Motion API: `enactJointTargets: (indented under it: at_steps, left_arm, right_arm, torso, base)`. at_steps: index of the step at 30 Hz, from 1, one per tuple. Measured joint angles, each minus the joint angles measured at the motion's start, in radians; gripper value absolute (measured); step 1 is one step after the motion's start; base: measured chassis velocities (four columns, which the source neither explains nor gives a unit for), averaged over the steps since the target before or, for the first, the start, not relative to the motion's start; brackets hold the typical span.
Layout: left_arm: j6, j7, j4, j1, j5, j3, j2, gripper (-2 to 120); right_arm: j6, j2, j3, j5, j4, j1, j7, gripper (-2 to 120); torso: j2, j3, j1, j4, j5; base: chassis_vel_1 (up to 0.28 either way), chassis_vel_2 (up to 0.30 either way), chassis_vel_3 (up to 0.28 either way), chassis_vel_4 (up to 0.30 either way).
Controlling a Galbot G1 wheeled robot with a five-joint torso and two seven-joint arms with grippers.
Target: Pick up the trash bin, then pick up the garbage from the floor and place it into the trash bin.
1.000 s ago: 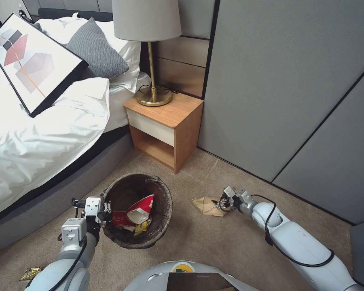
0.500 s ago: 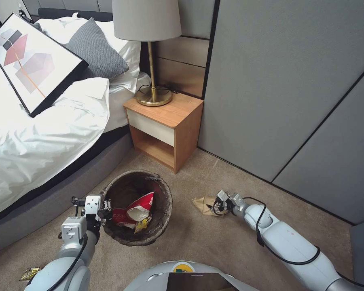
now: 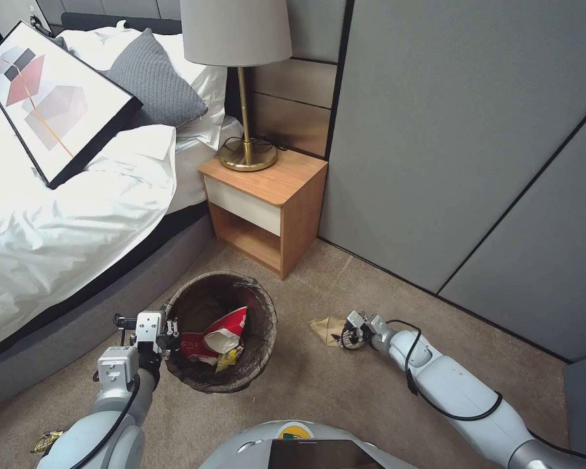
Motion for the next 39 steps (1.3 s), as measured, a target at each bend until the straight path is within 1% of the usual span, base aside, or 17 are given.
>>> enactJointTargets:
  at_steps: [8,18,20,22,24,25,28,29,30,31,32,33,36,37,39]
  left_arm:
    - [0.002,-0.001,0.000,-0.008,-0.010,-0.008,0.007,2]
    - [0.003,-0.002,0.000,-0.013,-0.016,-0.011,0.011,2]
    - [0.003,-0.002,0.000,-0.013,-0.016,-0.010,0.011,2]
    - [0.003,-0.002,0.000,-0.013,-0.016,-0.010,0.011,2]
    - [0.003,-0.002,0.000,-0.012,-0.014,-0.008,0.010,2]
    - [0.003,-0.002,0.000,-0.012,-0.014,-0.008,0.010,2]
    - [0.003,-0.002,0.000,-0.008,-0.012,-0.007,0.008,2]
    - [0.003,-0.002,0.000,-0.008,-0.012,-0.007,0.008,2]
    - [0.003,-0.002,0.000,-0.007,-0.012,-0.007,0.008,2]
    - [0.003,-0.002,0.000,-0.005,-0.011,-0.006,0.007,2]
    - [0.003,-0.002,0.000,-0.005,-0.010,-0.005,0.007,2]
    - [0.003,-0.002,0.000,-0.005,-0.010,-0.005,0.007,2]
    - [0.003,-0.002,0.000,-0.001,-0.007,-0.003,0.005,2]
    - [0.003,-0.002,0.000,-0.001,-0.007,-0.003,0.005,2]
    - [0.003,-0.001,0.000,0.001,-0.005,-0.001,0.004,2]
  right_arm:
    - [0.014,0.014,-0.012,-0.007,-0.039,0.014,-0.005,100]
    - [0.017,0.013,-0.005,-0.008,-0.033,0.005,-0.004,100]
    - [0.018,0.010,-0.001,-0.008,-0.026,0.000,-0.005,95]
    - [0.018,0.010,0.000,-0.008,-0.023,-0.001,-0.005,93]
    - [0.019,0.008,0.007,-0.008,-0.012,-0.007,-0.004,82]
    - [0.019,0.008,0.007,-0.008,-0.012,-0.007,-0.004,82]
    - [0.021,0.004,0.015,-0.009,0.005,-0.017,-0.001,67]
    - [0.021,0.004,0.015,-0.009,0.005,-0.017,-0.001,67]
    - [0.022,0.003,0.017,-0.009,0.008,-0.019,-0.001,64]
    - [0.027,0.002,0.020,-0.011,0.015,-0.024,0.000,56]
    - [0.030,0.002,0.023,-0.015,0.019,-0.028,0.000,53]
    - [0.030,0.002,0.023,-0.015,0.019,-0.028,0.000,53]
    - [0.036,-0.001,0.033,-0.022,0.032,-0.039,0.001,39]
    - [0.036,-0.001,0.033,-0.022,0.032,-0.039,0.001,39]
    - [0.039,-0.003,0.045,-0.023,0.047,-0.049,0.003,30]
  torso:
    - [0.000,0.000,0.000,0.0000,0.0000]
    - [0.000,0.000,0.000,0.0000,0.0001]
    - [0.000,0.000,0.000,-0.0001,0.0000]
    - [0.000,0.000,0.000,-0.0001,0.0000]
    - [0.000,0.000,0.000,-0.0001,0.0000]
    - [0.000,0.000,0.000,-0.0001,0.0000]
    - [0.000,0.000,0.000,-0.0001,0.0000]
    - [0.000,0.000,0.000,-0.0001,0.0000]
    - [0.000,0.000,0.000,0.0000,0.0000]
    - [0.000,0.000,0.000,-0.0001,0.0000]
    - [0.000,0.000,0.000,0.0000,0.0001]
    - [0.000,0.000,0.000,0.0000,0.0001]
    - [0.000,0.000,0.000,0.0000,0.0001]
    - [0.000,0.000,0.000,0.0000,0.0001]
    - [0.000,0.000,0.000,0.0000,0.0002]
  base:
    - [0.000,0.000,0.000,0.000]
    - [0.000,0.000,0.000,0.000]
    - [0.000,0.000,0.000,0.000]
    - [0.000,0.000,0.000,0.000]
    - [0.000,0.000,0.000,0.000]
    - [0.000,0.000,0.000,0.000]
    - [0.000,0.000,0.000,0.000]
    - [0.000,0.000,0.000,0.000]
    - [0.000,0.000,0.000,0.000]
    - [0.000,0.000,0.000,0.000]
    - [0.000,0.000,0.000,0.000]
    - [0.000,0.000,0.000,0.000]
    - [0.000,0.000,0.000,0.000]
    - [0.000,0.000,0.000,0.000]
    - [0.000,0.000,0.000,0.000]
